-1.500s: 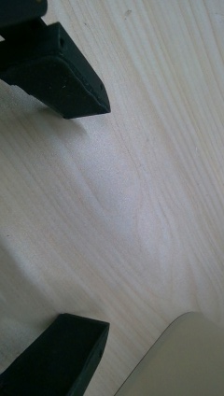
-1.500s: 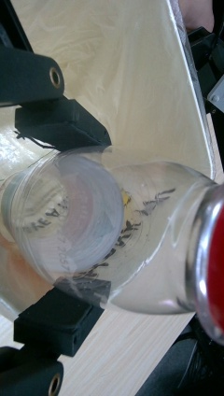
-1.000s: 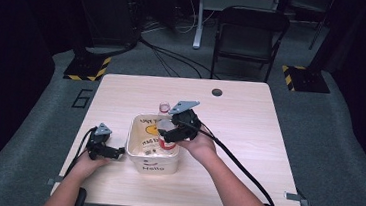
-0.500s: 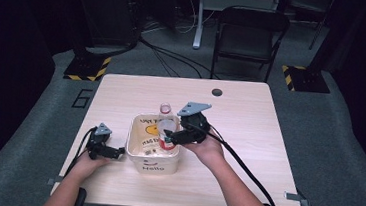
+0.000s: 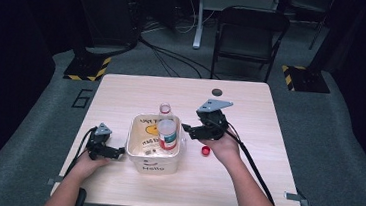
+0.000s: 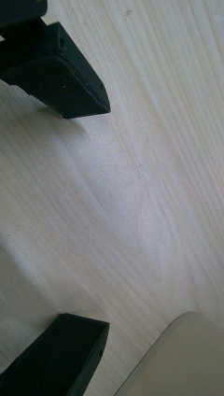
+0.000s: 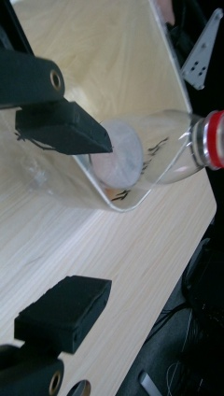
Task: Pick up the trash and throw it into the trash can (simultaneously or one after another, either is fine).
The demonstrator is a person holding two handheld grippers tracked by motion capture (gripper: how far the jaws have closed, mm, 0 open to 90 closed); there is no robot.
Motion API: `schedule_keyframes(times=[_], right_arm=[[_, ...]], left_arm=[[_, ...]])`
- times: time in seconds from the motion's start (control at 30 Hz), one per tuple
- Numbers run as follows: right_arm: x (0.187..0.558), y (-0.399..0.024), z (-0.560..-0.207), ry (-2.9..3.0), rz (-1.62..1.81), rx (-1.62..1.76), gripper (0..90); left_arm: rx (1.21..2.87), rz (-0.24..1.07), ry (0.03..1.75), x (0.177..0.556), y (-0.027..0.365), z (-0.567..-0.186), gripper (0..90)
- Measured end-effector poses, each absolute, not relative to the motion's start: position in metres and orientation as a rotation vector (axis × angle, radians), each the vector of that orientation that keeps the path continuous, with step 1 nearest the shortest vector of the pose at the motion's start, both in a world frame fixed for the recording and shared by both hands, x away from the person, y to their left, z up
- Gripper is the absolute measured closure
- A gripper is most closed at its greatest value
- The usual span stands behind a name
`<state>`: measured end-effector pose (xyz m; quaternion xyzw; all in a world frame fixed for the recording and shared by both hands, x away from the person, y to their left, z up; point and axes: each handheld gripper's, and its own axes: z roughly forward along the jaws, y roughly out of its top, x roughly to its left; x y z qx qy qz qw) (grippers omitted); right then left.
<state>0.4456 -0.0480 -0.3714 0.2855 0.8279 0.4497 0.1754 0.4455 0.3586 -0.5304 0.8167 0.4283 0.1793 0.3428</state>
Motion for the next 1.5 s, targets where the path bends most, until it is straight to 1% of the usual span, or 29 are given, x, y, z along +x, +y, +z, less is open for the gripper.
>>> schedule_keyframes(times=[0.1, 0.23, 0.5, 0.8, 0.97, 1.23, 1.5], right_arm=[[0.446, -0.053, -0.377, 2.329, 1.224, 0.775, 31.9], [0.443, -0.065, -0.391, 2.312, 1.269, 0.801, 36.1], [0.447, -0.092, -0.423, 2.317, 1.324, 0.921, 38.2], [0.454, -0.109, -0.448, 2.338, 1.268, 0.982, 44.0], [0.456, -0.106, -0.465, 2.368, 1.175, 0.956, 48.8], [0.462, -0.095, -0.49, 2.485, 1.093, 0.941, 50.6], [0.46, -0.09, -0.495, 2.554, 1.028, 0.892, 53.0]], left_arm=[[2.12, 0.469, 1.113, 0.446, 0.359, -0.531, 0.0], [2.11, 0.471, 1.118, 0.446, 0.358, -0.531, 0.0], [2.11, 0.469, 1.118, 0.446, 0.358, -0.531, 0.0], [2.107, 0.469, 1.123, 0.446, 0.358, -0.531, 0.0], [2.107, 0.469, 1.123, 0.446, 0.358, -0.531, 0.0], [2.108, 0.469, 1.123, 0.446, 0.358, -0.531, 0.0], [2.107, 0.467, 1.123, 0.446, 0.358, -0.531, 0.0]])
